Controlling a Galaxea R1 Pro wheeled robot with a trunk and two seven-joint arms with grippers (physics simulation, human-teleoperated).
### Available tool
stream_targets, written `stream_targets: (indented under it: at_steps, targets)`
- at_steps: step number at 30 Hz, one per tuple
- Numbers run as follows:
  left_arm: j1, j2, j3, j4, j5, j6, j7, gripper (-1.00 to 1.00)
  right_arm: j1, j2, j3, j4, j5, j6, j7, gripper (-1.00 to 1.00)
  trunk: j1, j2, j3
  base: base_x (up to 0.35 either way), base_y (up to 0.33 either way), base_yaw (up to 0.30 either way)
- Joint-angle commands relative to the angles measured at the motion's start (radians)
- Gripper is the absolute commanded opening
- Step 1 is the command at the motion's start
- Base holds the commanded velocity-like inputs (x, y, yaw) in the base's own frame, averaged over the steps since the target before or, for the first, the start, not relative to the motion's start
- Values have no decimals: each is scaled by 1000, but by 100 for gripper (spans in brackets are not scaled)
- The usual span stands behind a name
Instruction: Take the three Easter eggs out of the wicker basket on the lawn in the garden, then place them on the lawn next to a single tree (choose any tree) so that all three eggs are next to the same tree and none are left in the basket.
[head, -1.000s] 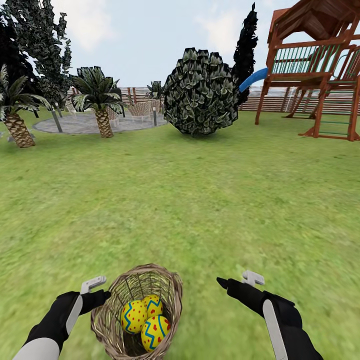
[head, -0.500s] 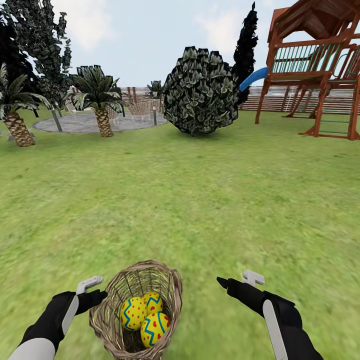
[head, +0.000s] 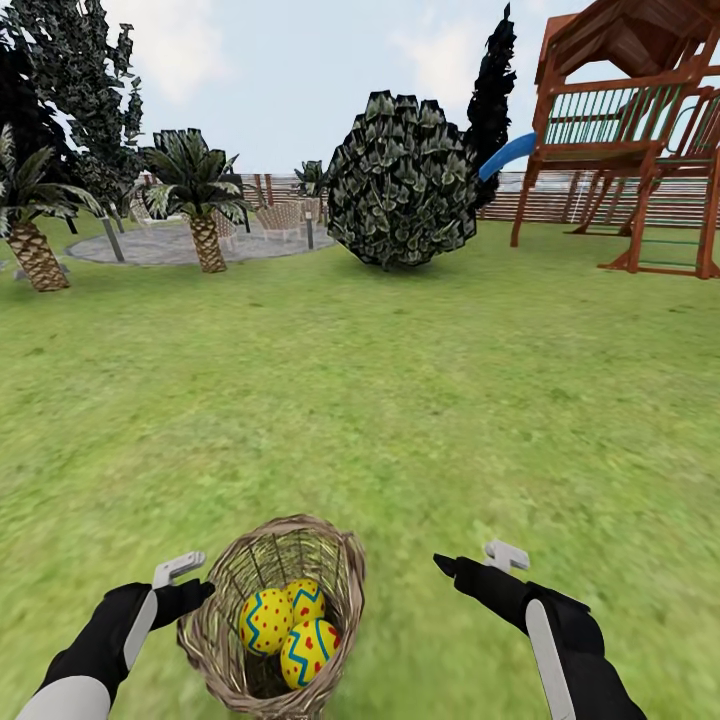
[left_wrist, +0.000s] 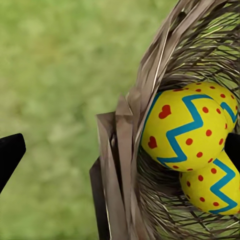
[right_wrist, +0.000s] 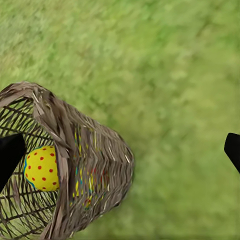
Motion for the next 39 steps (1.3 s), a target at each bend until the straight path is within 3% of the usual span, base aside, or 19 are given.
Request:
stream_targets:
  at_steps: [1,6,15,23,24,39]
  targets:
    - [-1,0,4,-1,0,6,-4,100,-1,1,-3,-1,-1,6,5,100,0,-1,-1,0,0,0]
    - [0,0,3,-1,0,6,-5,100,-1,1,-3,-1,-1,6,5,100,0,-1,-1,0,0,0]
    - [0,0,3,-1,0,6,-6,100,-1,1,-3,1,1,3,4,100,34,-64,-29,0,0,0]
    - [0,0,3,-1,0,6,-4,100,-1,1,-3,1,1,1,4,100,34,-64,-29,0,0,0]
    - [0,0,3,-1,0,6,-4,-100,-1,1,-3,1,1,1,4,100,34,-64,-29,0,0,0]
    - [0,-1,1,-1,1,5,-3,-100,-1,2,-3,1,1,1,3,100,34,-64,-29,0,0,0]
